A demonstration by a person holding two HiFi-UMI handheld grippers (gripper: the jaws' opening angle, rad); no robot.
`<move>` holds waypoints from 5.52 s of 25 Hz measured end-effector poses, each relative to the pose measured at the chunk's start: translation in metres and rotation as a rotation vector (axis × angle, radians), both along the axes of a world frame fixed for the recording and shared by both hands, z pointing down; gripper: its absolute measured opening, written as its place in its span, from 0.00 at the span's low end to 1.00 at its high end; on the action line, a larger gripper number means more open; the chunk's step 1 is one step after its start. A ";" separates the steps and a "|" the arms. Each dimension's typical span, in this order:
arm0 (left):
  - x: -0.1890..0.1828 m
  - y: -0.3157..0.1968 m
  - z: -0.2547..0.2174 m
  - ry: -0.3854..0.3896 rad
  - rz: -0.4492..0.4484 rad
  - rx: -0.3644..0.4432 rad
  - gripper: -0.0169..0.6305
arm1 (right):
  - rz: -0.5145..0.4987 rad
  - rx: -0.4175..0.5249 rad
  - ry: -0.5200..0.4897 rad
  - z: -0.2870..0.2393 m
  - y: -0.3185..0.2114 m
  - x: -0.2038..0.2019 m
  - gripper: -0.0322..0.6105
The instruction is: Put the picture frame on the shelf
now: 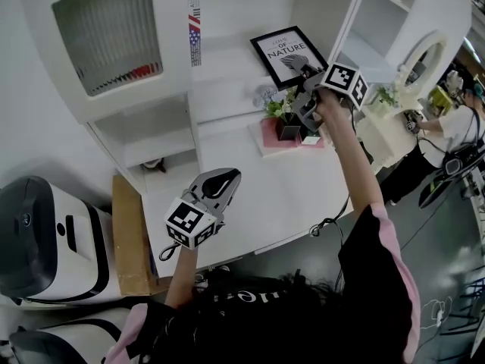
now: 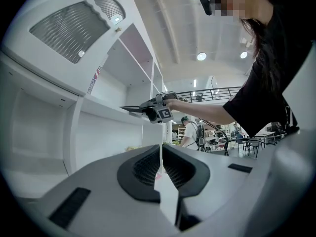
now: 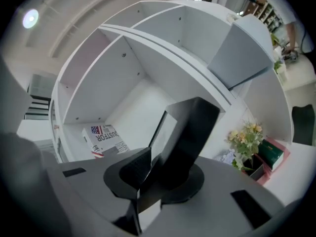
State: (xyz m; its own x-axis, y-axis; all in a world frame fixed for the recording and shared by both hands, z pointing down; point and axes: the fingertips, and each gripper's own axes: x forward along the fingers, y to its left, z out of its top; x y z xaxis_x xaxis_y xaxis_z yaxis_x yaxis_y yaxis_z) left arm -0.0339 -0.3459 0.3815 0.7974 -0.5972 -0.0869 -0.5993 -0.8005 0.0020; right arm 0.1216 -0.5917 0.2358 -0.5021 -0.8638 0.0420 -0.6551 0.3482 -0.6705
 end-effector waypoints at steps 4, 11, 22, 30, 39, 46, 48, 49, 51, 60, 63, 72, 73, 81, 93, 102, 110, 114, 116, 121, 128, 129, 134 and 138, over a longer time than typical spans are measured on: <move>0.003 -0.007 -0.004 0.011 0.013 0.004 0.07 | 0.016 -0.025 -0.005 0.005 -0.006 0.004 0.15; 0.023 -0.048 -0.045 0.008 0.037 0.104 0.07 | 0.016 -0.157 -0.155 0.024 -0.013 0.010 0.18; 0.095 -0.121 -0.104 -0.167 0.061 0.188 0.28 | -0.009 -0.173 -0.142 0.023 -0.014 0.008 0.18; 0.113 -0.167 -0.120 -0.220 -0.095 0.189 0.29 | -0.055 -0.158 -0.125 0.022 -0.014 0.006 0.20; 0.122 -0.196 -0.125 -0.168 -0.233 0.154 0.32 | -0.174 -0.184 -0.085 0.021 -0.007 -0.002 0.32; 0.132 -0.211 -0.121 -0.161 -0.213 0.102 0.34 | -0.213 -0.210 -0.093 0.035 0.007 0.000 0.39; 0.133 -0.217 -0.121 -0.153 -0.221 0.099 0.34 | -0.213 -0.197 -0.085 0.035 0.012 0.005 0.39; 0.134 -0.218 -0.121 -0.155 -0.222 0.096 0.34 | -0.211 -0.191 -0.080 0.035 0.014 0.007 0.39; 0.138 -0.217 -0.123 -0.162 -0.218 0.085 0.34 | -0.207 -0.180 -0.077 0.034 0.017 0.012 0.39; 0.141 -0.193 -0.110 -0.034 -0.123 0.008 0.35 | -0.217 -0.117 0.005 0.045 0.034 0.029 0.39; 0.142 -0.173 -0.094 -0.024 -0.084 -0.018 0.35 | -0.205 -0.053 0.113 0.052 0.045 0.035 0.38; 0.140 -0.108 -0.030 0.008 -0.013 -0.131 0.35 | -0.244 0.074 0.241 0.093 0.105 0.024 0.32; 0.139 -0.100 -0.023 0.006 -0.011 -0.140 0.35 | -0.246 0.090 0.271 0.098 0.112 0.022 0.32; 0.129 -0.032 0.016 -0.005 -0.017 -0.191 0.35 | -0.252 0.184 0.285 0.124 0.184 0.010 0.28; 0.134 0.091 0.088 -0.102 -0.102 -0.232 0.35 | -0.302 0.118 0.211 0.193 0.300 0.016 0.22; 0.120 0.140 0.114 -0.113 -0.168 -0.296 0.35 | -0.362 0.095 0.245 0.226 0.342 0.007 0.17; 0.087 0.175 0.105 -0.075 -0.198 -0.270 0.35 | -0.402 0.110 0.249 0.226 0.380 -0.028 0.16; 0.059 0.203 0.096 -0.048 -0.215 -0.254 0.35 | -0.412 0.121 0.257 0.220 0.410 -0.054 0.16; 0.043 0.221 0.092 -0.039 -0.217 -0.250 0.35 | -0.412 0.125 0.264 0.218 0.428 -0.069 0.16; 0.001 0.269 0.081 -0.029 -0.227 -0.223 0.35 | -0.415 0.130 0.257 0.214 0.480 -0.106 0.16; -0.030 0.336 0.080 -0.016 -0.196 -0.200 0.35 | -0.404 0.131 0.257 0.217 0.550 -0.141 0.16; -0.033 0.344 0.081 -0.016 -0.190 -0.201 0.35 | -0.403 0.131 0.259 0.218 0.558 -0.145 0.16; -0.052 0.379 0.084 -0.022 -0.179 -0.203 0.33 | -0.412 0.129 0.285 0.223 0.591 -0.162 0.15; -0.066 0.395 0.085 -0.002 -0.186 -0.201 0.24 | -0.416 0.137 0.303 0.224 0.607 -0.170 0.15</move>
State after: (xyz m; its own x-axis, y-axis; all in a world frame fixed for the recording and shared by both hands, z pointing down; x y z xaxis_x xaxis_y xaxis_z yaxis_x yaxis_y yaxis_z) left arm -0.1002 0.0490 0.4668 0.6727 -0.7382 0.0499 -0.7359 -0.6606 0.1482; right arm -0.0482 0.0154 0.4599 -0.7861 -0.6023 0.1386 -0.6003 0.6908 -0.4030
